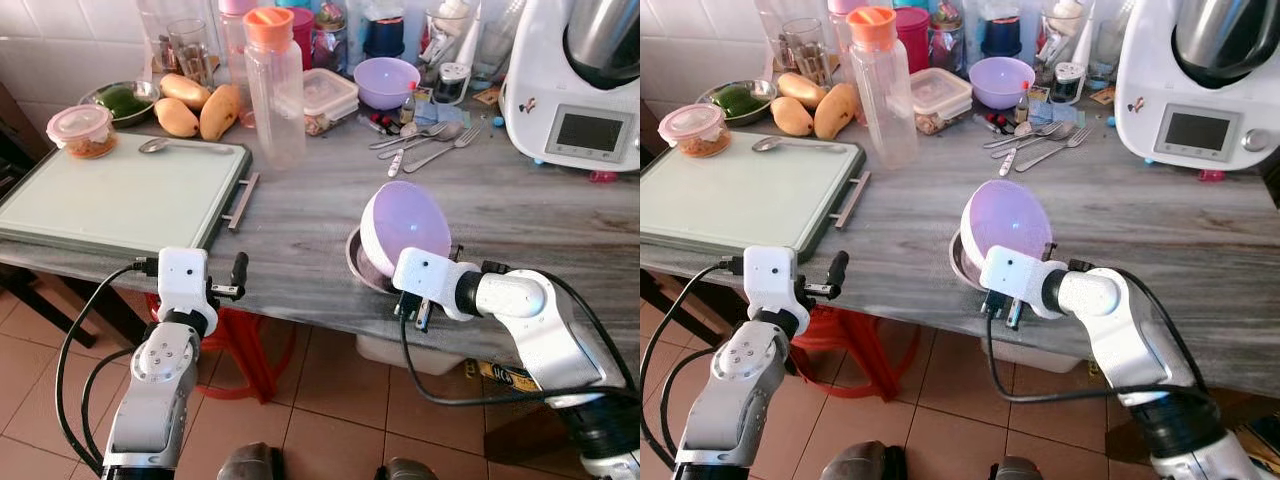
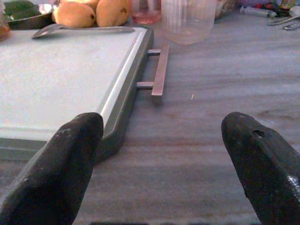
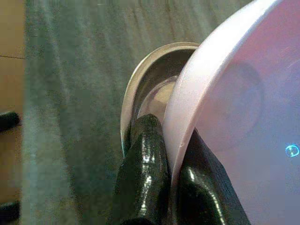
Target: Setting the table
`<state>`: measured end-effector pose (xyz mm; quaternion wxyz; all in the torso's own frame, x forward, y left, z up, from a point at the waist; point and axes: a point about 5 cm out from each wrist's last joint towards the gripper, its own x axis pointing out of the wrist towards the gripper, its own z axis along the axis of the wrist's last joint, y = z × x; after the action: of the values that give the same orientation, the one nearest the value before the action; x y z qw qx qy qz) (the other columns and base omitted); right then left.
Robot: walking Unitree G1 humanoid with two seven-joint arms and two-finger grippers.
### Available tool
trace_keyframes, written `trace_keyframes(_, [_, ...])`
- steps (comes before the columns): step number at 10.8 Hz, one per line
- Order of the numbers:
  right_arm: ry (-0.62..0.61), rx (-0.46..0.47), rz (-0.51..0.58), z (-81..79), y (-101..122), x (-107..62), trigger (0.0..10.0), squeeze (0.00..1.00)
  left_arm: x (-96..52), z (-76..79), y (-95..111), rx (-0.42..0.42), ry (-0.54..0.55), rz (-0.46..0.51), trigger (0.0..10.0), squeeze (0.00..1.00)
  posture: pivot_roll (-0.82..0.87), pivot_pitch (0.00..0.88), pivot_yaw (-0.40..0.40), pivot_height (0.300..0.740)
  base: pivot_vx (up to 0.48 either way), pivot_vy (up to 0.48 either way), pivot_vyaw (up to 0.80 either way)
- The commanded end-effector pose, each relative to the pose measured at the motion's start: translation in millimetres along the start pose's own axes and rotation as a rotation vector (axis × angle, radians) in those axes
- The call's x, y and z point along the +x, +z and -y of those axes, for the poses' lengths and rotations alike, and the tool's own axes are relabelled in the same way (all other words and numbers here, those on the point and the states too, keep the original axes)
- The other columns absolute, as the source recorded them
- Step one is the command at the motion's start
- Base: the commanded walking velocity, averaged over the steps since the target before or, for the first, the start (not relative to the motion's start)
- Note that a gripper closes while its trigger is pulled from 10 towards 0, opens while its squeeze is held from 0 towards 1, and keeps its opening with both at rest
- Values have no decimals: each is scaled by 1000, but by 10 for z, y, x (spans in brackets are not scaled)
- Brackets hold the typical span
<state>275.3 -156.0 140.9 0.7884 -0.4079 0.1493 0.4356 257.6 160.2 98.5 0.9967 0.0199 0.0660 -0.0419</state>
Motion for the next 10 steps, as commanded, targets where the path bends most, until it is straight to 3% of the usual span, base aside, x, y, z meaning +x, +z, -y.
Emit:
trace_keyframes(1, [18,-12,10,-19,45,-23,10000,0,8,-24,9,10,10,8,10000,0,-64,0,63,740,0,0,0])
trace_keyframes(7, [90,75,-17,-110,42,-194,10000,0,38,-22,4,5,11,11,10000,0,-71,0,56,740,0,0,0])
trace_keyframes(10, [-12,-13,-73,103,8,-231,10000,0,45,-8,14,0,13,18,10000,0,-68,0,61,740,0,0,0])
